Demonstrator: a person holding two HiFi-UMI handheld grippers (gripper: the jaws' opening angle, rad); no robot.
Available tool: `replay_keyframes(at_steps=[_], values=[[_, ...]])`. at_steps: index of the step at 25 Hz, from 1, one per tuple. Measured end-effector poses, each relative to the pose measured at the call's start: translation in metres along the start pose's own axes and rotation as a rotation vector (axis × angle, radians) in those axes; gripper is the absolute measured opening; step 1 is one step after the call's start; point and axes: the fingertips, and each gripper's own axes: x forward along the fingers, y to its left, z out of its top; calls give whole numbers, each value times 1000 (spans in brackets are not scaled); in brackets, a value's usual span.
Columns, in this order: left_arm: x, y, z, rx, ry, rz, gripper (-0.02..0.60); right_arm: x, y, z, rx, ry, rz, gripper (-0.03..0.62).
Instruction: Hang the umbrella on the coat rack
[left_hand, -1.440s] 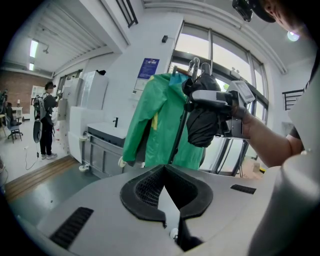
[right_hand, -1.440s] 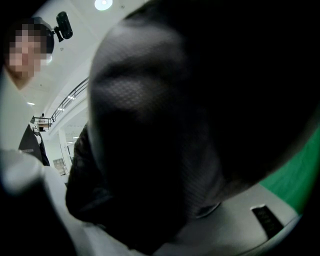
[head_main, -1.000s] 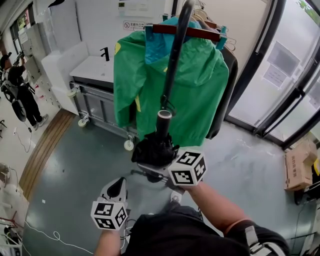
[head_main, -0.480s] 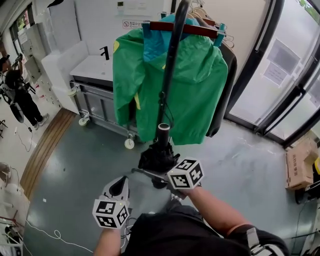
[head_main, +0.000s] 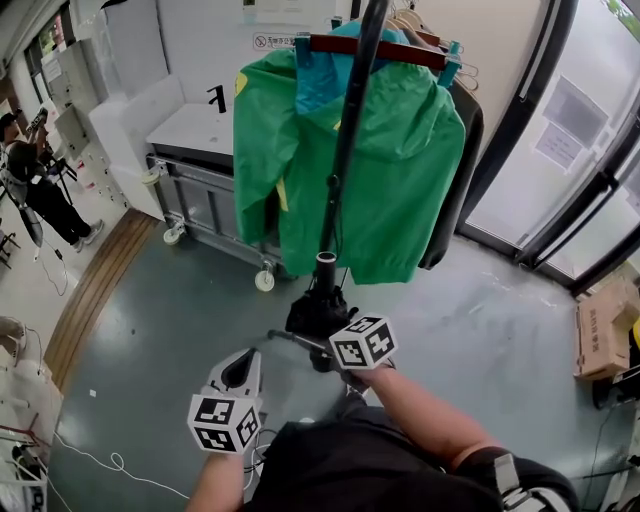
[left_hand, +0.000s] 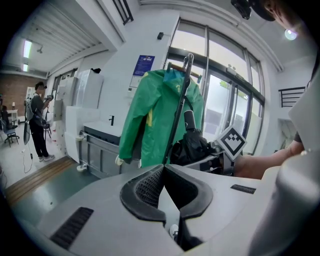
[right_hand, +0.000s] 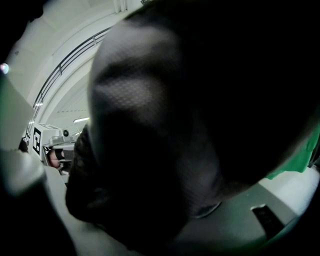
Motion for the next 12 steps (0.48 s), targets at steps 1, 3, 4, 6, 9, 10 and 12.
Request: replay_keyframes(at_steps=[1,3,4,6,9,10,12], values=[[-1,1,0,-1,0,3,15,3,-5,-3,10,3,-13,239],[-2,1,-1,-3,1,8,15,9,-15,-7,33,6,-37,239],[-2,1,-1,-2,1,9,15,11,-21,-8,39,6,-50,241],[-1,1,-2,2,4,7,15,13,-32,-9,39,4,-79,242],[-2,3,-3,2,8,9,15,19,-47,-10,20,8,-124,245],[-2,4,-4,0,10,9,15,21,-52,-10,10,10,-138,249],[-1,4,-5,-1,15,7,15,24,-62,-9,-12,12,-167,252]])
